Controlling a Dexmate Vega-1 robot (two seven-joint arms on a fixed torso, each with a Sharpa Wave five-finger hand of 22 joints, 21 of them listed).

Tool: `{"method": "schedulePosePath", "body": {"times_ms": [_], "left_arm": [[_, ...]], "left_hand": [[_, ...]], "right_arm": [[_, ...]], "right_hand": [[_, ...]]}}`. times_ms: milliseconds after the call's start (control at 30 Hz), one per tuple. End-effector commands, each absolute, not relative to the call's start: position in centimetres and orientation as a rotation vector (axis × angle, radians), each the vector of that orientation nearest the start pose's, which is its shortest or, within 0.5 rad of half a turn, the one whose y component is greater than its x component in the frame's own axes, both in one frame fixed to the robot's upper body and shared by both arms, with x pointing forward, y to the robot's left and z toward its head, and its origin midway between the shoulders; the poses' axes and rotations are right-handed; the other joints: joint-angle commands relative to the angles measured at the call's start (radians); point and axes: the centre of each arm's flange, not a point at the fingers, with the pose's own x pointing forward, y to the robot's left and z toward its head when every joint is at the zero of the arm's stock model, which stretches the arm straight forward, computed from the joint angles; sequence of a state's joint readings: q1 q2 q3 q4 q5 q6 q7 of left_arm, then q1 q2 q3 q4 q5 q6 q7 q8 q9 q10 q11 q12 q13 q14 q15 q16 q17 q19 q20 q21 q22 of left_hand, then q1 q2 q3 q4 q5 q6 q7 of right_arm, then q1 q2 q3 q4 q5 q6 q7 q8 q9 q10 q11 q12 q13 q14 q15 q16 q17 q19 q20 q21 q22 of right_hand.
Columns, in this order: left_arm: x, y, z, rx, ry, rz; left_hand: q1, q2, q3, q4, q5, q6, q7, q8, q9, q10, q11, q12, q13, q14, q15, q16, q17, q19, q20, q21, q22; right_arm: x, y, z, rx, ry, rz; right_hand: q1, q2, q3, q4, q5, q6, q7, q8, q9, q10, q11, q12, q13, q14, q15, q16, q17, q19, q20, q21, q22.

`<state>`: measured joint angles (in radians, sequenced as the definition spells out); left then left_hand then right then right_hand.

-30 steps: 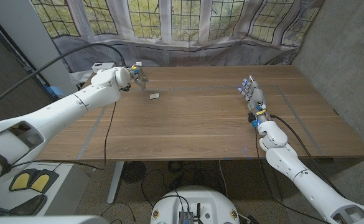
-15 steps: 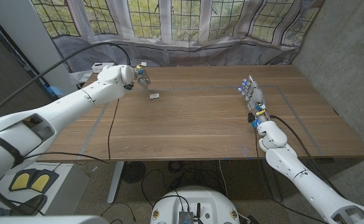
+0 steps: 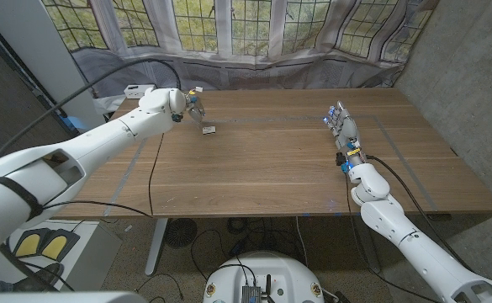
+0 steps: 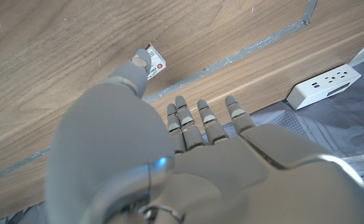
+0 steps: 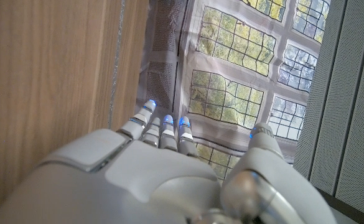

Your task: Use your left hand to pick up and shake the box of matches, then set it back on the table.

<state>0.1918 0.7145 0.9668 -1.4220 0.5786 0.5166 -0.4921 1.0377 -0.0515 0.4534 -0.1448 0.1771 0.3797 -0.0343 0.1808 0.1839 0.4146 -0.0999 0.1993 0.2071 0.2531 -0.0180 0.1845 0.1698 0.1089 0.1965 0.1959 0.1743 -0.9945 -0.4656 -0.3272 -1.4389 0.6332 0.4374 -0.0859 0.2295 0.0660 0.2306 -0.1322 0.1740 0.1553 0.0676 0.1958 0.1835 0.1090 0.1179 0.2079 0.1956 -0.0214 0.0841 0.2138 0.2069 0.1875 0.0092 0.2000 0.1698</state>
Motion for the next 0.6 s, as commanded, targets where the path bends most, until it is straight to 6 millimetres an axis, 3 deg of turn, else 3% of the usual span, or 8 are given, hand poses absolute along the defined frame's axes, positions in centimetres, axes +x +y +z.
{"method": "schedulePosePath", "body": {"times_ms": [33, 600], "left_arm": [[68.9, 25.6, 12.3, 1.673, -0.024, 0.034], [69.5, 24.6, 11.2, 1.686, -0.051, 0.082]], "left_hand": [[-0.012, -0.001, -0.012, -0.001, -0.002, -0.006, -0.012, 0.001, 0.004, -0.039, -0.027, -0.009, 0.002, -0.011, 0.004, -0.004, 0.003, -0.013, 0.005, -0.003, 0.006], [-0.019, 0.001, -0.021, -0.001, -0.002, -0.014, -0.005, 0.002, 0.003, -0.031, -0.016, 0.002, 0.001, -0.007, -0.002, 0.000, 0.003, -0.011, 0.002, 0.000, 0.006]], "right_arm": [[60.6, -27.8, -5.0, 0.153, -0.712, 0.136], [60.9, -27.9, -5.3, 0.160, -0.707, 0.136]], "right_hand": [[0.009, 0.001, 0.004, -0.004, 0.003, 0.004, -0.002, 0.001, 0.006, 0.001, -0.002, -0.002, 0.003, 0.001, 0.004, -0.003, 0.004, 0.001, 0.008, -0.004, 0.004], [0.009, 0.001, 0.003, -0.004, 0.003, 0.005, -0.004, 0.001, 0.006, 0.003, -0.002, -0.001, 0.003, 0.001, 0.005, -0.003, 0.005, 0.000, 0.010, -0.004, 0.004]]}}
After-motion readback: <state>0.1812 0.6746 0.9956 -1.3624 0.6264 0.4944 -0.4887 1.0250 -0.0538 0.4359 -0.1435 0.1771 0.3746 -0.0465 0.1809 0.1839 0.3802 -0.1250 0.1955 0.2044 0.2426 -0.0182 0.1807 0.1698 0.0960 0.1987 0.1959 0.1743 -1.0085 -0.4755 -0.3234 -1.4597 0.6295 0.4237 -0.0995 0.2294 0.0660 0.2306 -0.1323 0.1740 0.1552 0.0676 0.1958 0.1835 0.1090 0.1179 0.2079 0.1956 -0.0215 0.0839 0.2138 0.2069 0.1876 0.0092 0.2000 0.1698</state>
